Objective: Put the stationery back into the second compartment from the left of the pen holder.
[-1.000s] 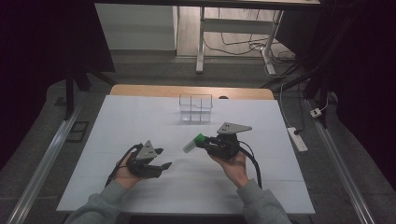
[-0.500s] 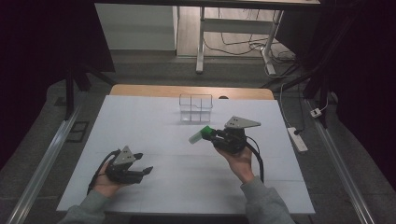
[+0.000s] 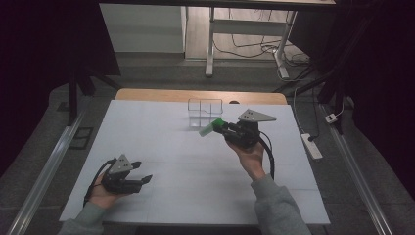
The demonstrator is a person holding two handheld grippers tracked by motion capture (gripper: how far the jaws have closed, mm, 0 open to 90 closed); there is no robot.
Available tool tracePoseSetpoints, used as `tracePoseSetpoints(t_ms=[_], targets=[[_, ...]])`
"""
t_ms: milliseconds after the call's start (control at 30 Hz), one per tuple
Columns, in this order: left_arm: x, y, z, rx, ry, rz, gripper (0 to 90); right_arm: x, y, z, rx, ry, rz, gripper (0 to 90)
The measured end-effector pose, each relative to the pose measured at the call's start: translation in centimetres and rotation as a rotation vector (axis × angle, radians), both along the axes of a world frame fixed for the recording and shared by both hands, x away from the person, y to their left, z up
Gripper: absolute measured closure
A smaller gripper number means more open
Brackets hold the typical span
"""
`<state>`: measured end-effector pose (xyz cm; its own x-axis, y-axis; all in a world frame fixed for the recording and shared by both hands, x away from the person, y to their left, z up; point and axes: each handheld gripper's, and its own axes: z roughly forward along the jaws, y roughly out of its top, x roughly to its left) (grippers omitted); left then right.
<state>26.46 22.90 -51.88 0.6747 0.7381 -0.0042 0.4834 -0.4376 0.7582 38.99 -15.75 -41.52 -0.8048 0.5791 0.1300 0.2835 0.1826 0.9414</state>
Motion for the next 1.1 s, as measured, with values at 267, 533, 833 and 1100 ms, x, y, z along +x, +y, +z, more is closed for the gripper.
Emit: tracePoseSetpoints(t_ms=[267,533,833,1100], targets=[[0.2,0.2,-0.1,0.0,0.009,0.002,31.5,2.6,0.2,1.7,0.008,-0.016,-0.056,74.5],[0.3,0.2,-0.2,0.0,0.015,0.004,30.7,5.8,0.6,2.0,-0.008,0.003,-0.118,74.5],[0.4,0.4,-0.3,-0.002,0.016,0.003,30.2,9.5,2.0,1.6,-0.05,0.023,-0.173,74.4],[0.4,0.4,-0.4,0.002,0.021,-0.005,30.1,11.3,2.6,-0.1,-0.074,0.066,-0.196,74.0]])
